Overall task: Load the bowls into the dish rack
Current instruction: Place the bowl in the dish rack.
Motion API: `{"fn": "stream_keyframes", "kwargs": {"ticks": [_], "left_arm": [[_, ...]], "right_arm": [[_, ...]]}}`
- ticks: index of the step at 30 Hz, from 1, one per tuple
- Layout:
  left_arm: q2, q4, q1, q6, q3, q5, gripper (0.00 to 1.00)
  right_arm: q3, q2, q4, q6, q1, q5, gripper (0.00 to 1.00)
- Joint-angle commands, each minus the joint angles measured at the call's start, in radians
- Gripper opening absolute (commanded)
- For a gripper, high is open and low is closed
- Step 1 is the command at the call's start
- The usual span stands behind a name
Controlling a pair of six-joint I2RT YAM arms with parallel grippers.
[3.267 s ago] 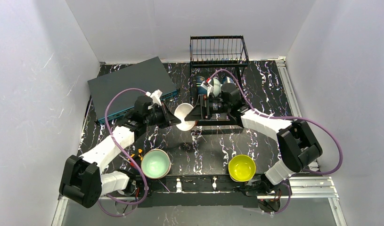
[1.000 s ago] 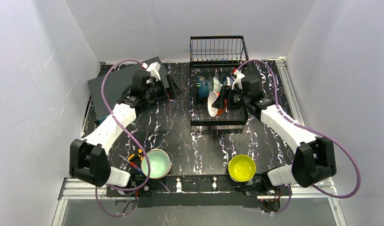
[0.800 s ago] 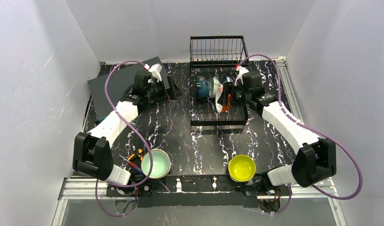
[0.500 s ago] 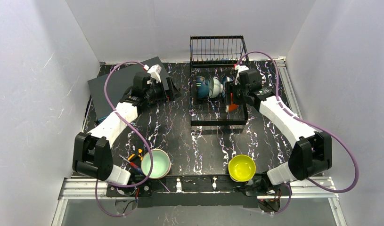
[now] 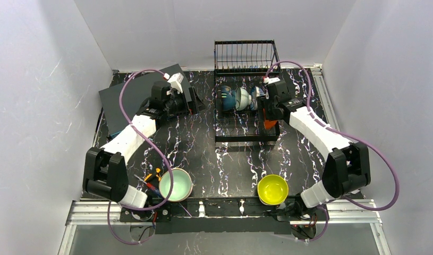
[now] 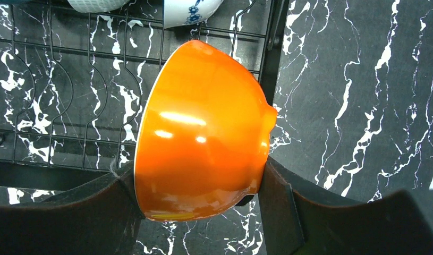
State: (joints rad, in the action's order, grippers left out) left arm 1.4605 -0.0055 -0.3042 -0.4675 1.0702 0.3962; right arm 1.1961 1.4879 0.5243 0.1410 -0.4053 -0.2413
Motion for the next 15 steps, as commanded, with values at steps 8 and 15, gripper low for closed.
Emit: {"fn": "stream_keyframes", "kwargs": {"ticks": [8, 15], "left_arm": [[0.017, 0.034, 0.002, -0.01, 0.0, 0.053, 0.98], [0.019, 0.038, 0.002, -0.014, 0.002, 0.066, 0.98]], "right_arm": [[-0.005, 0.083, -0.07, -0.021, 0.004, -0.016, 0.01], [-0.018, 0.139, -0.073, -0.026, 0.004, -0.008, 0.01]]}}
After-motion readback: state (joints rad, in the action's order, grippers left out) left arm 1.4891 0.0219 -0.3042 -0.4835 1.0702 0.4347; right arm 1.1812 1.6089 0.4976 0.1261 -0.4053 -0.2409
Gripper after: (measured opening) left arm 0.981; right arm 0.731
